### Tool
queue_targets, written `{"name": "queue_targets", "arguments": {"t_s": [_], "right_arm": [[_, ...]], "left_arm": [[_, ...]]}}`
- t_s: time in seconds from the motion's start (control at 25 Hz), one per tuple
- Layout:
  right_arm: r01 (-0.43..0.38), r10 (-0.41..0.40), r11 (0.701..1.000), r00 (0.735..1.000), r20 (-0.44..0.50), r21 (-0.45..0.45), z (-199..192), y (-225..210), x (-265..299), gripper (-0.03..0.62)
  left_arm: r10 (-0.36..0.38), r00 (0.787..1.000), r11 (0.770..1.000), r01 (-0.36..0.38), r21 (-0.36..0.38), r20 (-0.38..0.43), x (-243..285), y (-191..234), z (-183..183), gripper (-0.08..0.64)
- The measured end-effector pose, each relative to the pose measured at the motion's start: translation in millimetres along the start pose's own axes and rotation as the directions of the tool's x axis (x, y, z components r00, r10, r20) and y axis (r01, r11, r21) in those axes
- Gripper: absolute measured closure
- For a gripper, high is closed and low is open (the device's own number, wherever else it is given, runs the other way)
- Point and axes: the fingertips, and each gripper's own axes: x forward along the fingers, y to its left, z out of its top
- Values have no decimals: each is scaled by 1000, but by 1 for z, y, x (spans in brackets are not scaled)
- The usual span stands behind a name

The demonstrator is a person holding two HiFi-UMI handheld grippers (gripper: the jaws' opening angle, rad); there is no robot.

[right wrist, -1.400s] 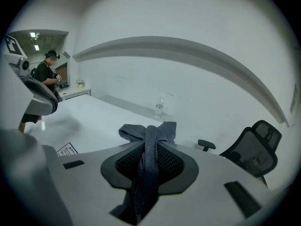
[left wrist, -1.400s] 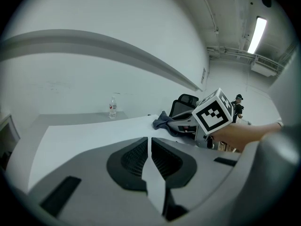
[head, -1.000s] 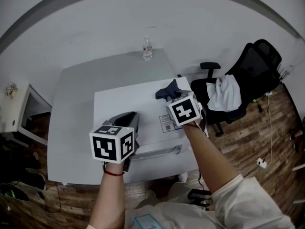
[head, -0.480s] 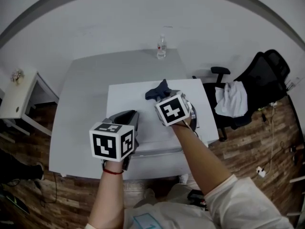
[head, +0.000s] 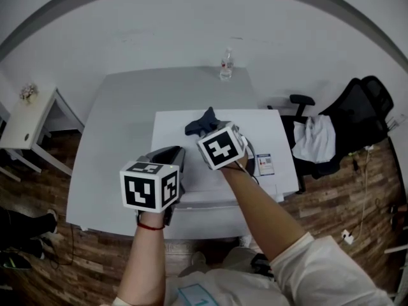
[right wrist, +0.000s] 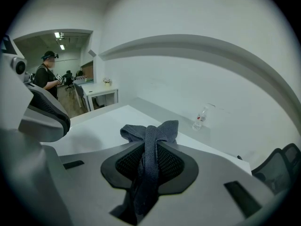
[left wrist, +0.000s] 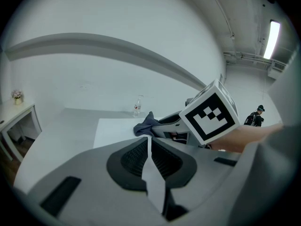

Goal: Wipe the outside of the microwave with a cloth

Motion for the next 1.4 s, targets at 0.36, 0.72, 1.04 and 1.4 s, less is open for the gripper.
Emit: {"name": "queue_targets", "arguments": {"t_s": [0.36,0.72,1.04,1.4], "right_arm": [[-137,136,984,991,-14,-118,19,43,6,499],[-236,237,956,971,-18,-175,31,79,16,499],[-291,307,929,951,37,-228,53,96,31,499],[-325,346,906,938,33,-272,63,99,43,499]], "left_arm": [[6,1000,1000,-6,3,-19,3,8,-3,548],[24,999,1000,-24,1,-25,1,25,-4,548],[47,998,999,-48,-24,-29,0,39,-7,548],[63,997,998,-64,-15,-37,4,37,-2,548]]}}
